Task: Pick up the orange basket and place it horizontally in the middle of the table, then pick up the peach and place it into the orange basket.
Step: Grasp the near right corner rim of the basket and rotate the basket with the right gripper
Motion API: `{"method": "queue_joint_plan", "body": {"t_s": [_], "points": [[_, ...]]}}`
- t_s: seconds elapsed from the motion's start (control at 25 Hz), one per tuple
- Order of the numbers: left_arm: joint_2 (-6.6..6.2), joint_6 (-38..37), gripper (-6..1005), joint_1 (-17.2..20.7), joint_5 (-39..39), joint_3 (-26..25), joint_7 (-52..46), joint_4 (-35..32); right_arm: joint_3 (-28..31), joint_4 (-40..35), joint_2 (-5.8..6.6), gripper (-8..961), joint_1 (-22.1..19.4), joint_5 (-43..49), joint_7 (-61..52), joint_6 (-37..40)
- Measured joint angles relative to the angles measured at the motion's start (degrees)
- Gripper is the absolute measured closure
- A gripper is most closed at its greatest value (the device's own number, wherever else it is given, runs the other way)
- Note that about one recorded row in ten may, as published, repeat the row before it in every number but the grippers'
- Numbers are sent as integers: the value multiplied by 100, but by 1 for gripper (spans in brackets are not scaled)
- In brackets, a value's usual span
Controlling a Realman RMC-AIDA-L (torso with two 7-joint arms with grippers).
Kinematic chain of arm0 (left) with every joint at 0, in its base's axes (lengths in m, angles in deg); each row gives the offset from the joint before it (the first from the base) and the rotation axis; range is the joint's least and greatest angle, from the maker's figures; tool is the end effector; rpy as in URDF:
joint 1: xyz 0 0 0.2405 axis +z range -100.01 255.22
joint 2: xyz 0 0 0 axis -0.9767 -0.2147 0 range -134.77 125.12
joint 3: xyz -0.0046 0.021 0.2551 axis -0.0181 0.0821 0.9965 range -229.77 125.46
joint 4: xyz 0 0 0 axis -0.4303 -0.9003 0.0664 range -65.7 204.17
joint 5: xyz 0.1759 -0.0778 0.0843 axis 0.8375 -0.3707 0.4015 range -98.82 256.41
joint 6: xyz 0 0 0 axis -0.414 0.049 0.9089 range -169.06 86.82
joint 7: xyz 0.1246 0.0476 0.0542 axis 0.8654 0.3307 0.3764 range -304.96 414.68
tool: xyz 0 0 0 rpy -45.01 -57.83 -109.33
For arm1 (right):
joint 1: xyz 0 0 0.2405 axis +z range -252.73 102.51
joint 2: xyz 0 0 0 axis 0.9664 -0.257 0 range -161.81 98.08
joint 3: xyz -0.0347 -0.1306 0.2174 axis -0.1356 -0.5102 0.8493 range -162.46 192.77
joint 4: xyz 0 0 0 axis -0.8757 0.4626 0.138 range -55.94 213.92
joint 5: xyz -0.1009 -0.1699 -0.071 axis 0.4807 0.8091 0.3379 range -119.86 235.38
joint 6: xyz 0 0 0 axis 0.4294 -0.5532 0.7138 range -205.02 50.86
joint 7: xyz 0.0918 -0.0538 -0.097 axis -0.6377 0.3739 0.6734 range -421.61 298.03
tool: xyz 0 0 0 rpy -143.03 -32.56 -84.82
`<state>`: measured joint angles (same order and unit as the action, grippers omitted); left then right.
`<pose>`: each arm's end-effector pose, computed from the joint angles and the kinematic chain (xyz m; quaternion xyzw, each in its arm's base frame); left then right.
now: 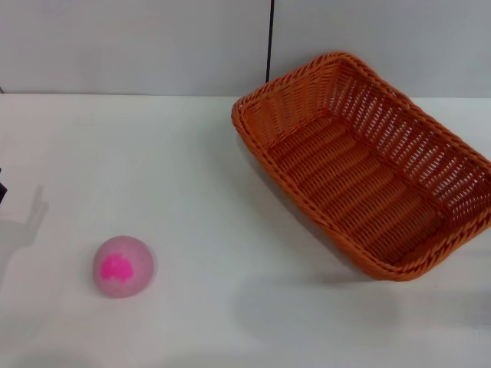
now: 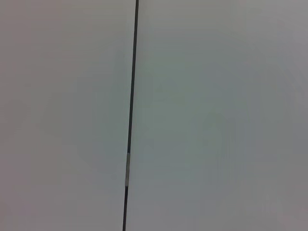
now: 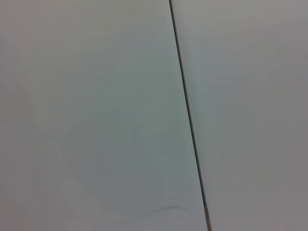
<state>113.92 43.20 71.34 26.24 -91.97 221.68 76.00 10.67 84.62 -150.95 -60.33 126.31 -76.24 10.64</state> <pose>-0.3842 0.2028 0.0031 -0.6511 -0.2591 -0.3086 0.6432 0.3771 0.2400 0.0272 -0.5728 0.2554 0.3500 0.6958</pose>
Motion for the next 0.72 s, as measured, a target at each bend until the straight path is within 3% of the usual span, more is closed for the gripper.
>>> {"method": "queue_joint_plan", "body": {"t_s": [0.28, 0.44, 0.6, 0.72], "points": [[0, -3, 173, 17, 0, 0, 0, 0, -27, -62, 20, 173, -4, 0, -29, -47], [0, -6, 173, 26, 0, 0, -5, -6, -396, -531, 28, 174, -85, 0, -539, 67], [0, -40, 173, 19, 0, 0, -13, -16, -1132, -1770, 35, 175, -260, 20, -1904, 43], [0, -66, 173, 17, 0, 0, -19, -20, -1560, -3118, 52, 175, -369, 514, -3406, -280]]}}
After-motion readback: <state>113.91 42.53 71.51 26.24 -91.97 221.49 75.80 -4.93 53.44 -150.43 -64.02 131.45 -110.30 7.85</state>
